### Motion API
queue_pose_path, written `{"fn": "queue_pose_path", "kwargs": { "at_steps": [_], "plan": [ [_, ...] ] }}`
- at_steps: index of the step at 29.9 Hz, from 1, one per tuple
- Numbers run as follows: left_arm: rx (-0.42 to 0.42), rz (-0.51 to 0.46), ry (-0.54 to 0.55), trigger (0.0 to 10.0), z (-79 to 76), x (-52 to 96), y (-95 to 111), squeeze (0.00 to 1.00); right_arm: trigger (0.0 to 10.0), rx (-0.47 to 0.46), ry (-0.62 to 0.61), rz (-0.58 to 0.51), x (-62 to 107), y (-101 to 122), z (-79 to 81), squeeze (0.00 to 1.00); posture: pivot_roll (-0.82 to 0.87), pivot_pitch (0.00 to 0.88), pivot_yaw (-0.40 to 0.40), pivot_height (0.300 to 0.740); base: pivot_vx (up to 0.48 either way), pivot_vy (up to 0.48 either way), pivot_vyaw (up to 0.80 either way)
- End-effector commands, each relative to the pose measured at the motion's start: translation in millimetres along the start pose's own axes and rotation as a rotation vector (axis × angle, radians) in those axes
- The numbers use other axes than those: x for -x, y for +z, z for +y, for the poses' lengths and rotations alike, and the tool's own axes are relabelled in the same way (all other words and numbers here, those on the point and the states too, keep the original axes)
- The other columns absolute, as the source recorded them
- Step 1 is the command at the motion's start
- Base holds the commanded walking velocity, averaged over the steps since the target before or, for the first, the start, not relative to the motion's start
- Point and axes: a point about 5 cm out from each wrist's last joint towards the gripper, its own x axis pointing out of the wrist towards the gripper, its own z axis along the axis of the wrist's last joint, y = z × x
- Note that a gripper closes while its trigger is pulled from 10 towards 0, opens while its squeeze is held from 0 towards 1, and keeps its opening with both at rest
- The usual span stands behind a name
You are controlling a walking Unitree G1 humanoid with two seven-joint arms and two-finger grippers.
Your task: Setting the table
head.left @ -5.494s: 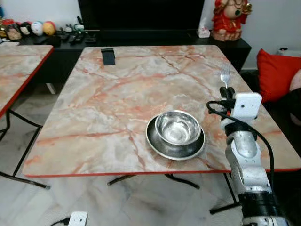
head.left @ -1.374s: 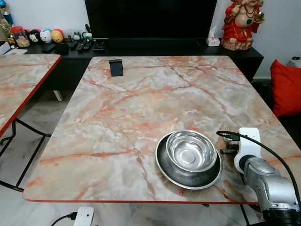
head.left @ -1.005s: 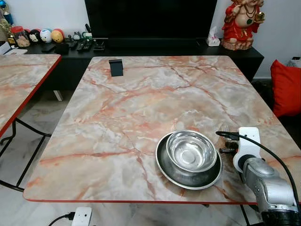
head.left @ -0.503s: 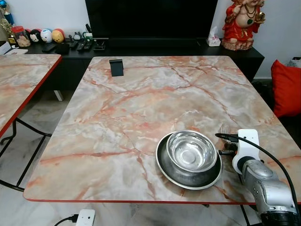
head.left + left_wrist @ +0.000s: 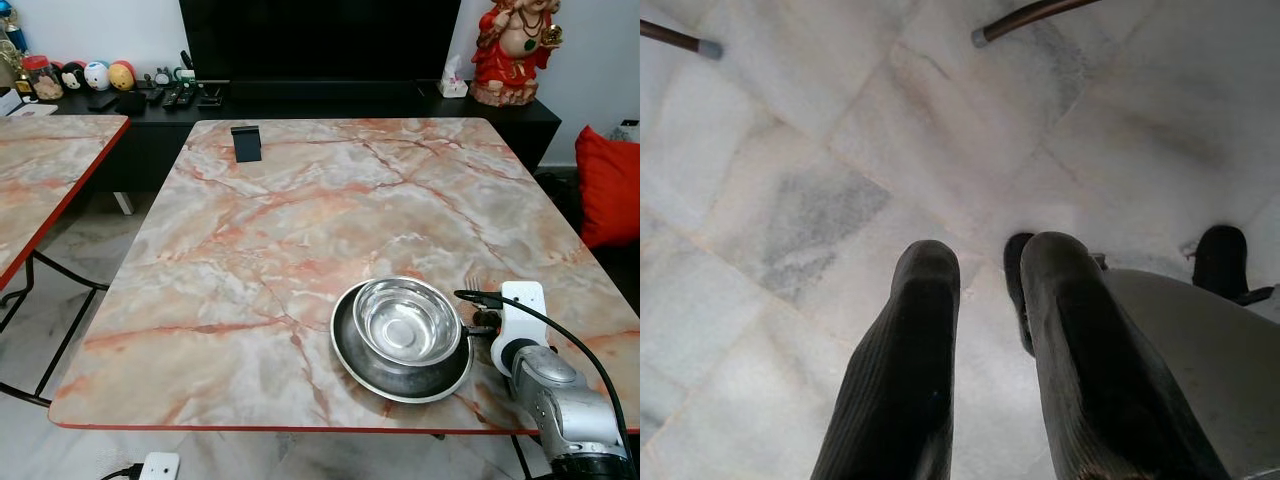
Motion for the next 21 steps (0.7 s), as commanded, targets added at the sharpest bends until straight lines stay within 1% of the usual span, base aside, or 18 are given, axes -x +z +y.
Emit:
{"fn": "queue_pose_path", "kwargs": {
  "at_steps": [1, 11, 12, 13, 21],
  "plan": [
    [0.002, -0.005, -0.002, 10.0, -0.8, 0.5, -1.3, 0.00, 10.0, 0.000, -0.002, 0.007, -0.4, -1.8, -0.6, 0.00, -0.10, 0.000, 0.004, 0.740, 0.000, 0.000, 0.00],
    [-0.004, -0.014, -0.014, 10.0, -9.6, -2.1, 3.2, 0.00, 10.0, 0.000, 0.001, 0.006, -0.8, -1.8, 0.5, 0.00, -0.10, 0.000, 0.004, 0.740, 0.000, 0.000, 0.00],
    [-0.005, -0.014, -0.015, 10.0, -9.9, -2.2, 3.5, 0.00, 10.0, -0.001, 0.000, 0.005, -0.8, -1.6, 0.5, 0.01, -0.10, 0.000, 0.004, 0.740, 0.000, 0.000, 0.00],
    [-0.005, -0.014, -0.014, 10.0, -10.1, -2.4, 4.0, 0.00, 10.0, -0.001, -0.001, 0.004, -0.9, -1.4, 0.5, 0.02, -0.10, 0.000, 0.004, 0.740, 0.000, 0.000, 0.00],
    [-0.005, -0.010, -0.009, 10.0, -6.8, -1.7, 2.7, 0.00, 10.0, -0.002, 0.000, 0.006, -1.1, -1.1, 0.4, 0.03, -0.10, 0.000, 0.004, 0.740, 0.000, 0.000, 0.00]
  ]
}}
